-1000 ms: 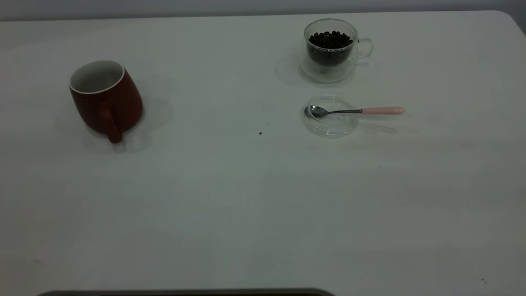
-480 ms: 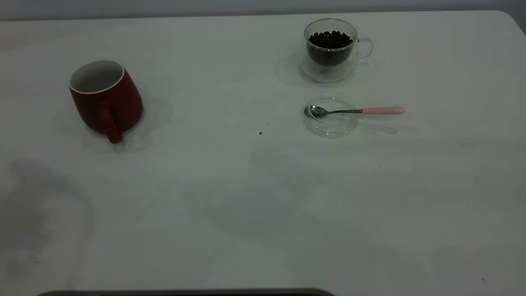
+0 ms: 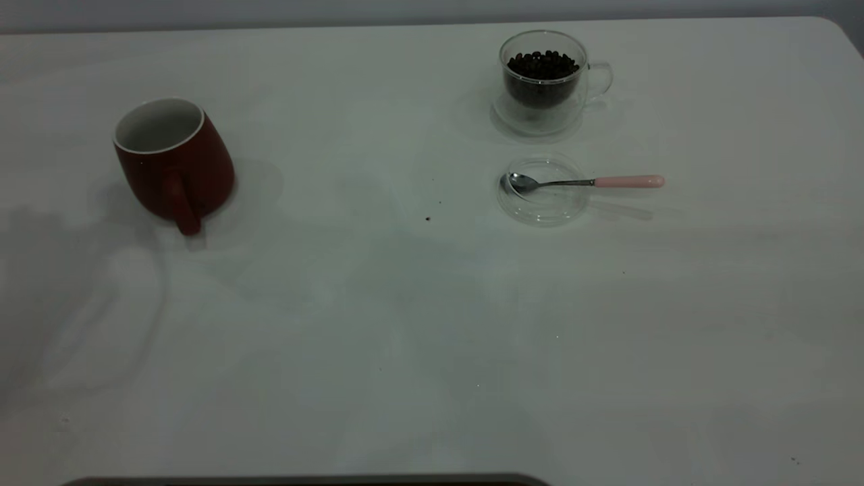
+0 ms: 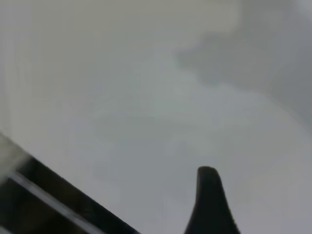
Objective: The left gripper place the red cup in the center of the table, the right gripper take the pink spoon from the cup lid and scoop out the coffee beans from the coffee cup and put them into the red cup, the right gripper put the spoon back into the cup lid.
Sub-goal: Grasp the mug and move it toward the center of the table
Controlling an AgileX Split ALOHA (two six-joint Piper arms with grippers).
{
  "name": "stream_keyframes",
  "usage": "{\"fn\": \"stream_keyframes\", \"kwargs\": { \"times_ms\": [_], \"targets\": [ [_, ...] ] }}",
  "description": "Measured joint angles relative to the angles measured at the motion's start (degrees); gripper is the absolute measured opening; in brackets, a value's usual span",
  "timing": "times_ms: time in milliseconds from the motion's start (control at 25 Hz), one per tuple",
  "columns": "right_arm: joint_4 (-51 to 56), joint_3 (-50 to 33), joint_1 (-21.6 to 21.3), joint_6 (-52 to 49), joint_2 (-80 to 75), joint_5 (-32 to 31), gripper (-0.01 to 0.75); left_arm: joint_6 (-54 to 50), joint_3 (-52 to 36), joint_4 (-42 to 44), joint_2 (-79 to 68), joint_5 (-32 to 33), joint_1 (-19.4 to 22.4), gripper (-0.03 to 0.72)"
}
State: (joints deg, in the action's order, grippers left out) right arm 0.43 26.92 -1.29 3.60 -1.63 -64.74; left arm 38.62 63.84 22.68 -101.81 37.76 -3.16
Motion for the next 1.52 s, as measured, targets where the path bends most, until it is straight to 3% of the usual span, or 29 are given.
{"fn": "stream_keyframes", "kwargs": {
  "times_ms": [280, 640, 1160, 1520],
  "targets": [
    [0.0, 0.0, 0.0, 0.0, 0.0, 0.0, 0.581, 2.02, 0.06, 7.74, -12.11, -13.96, 0.0, 0.588],
    [0.0, 0.0, 0.0, 0.0, 0.0, 0.0, 0.581, 2.1, 0.5, 9.23, -20.42, -26.15, -0.73, 0.588],
    [0.0, 0.0, 0.0, 0.0, 0.0, 0.0, 0.581, 1.01, 0.54, 9.54, -24.58, -36.52, -8.62, 0.588],
    [0.0, 0.0, 0.0, 0.0, 0.0, 0.0, 0.581, -10.78, 0.54, 9.54, -24.59, -43.54, -15.08, 0.588]
  ]
}}
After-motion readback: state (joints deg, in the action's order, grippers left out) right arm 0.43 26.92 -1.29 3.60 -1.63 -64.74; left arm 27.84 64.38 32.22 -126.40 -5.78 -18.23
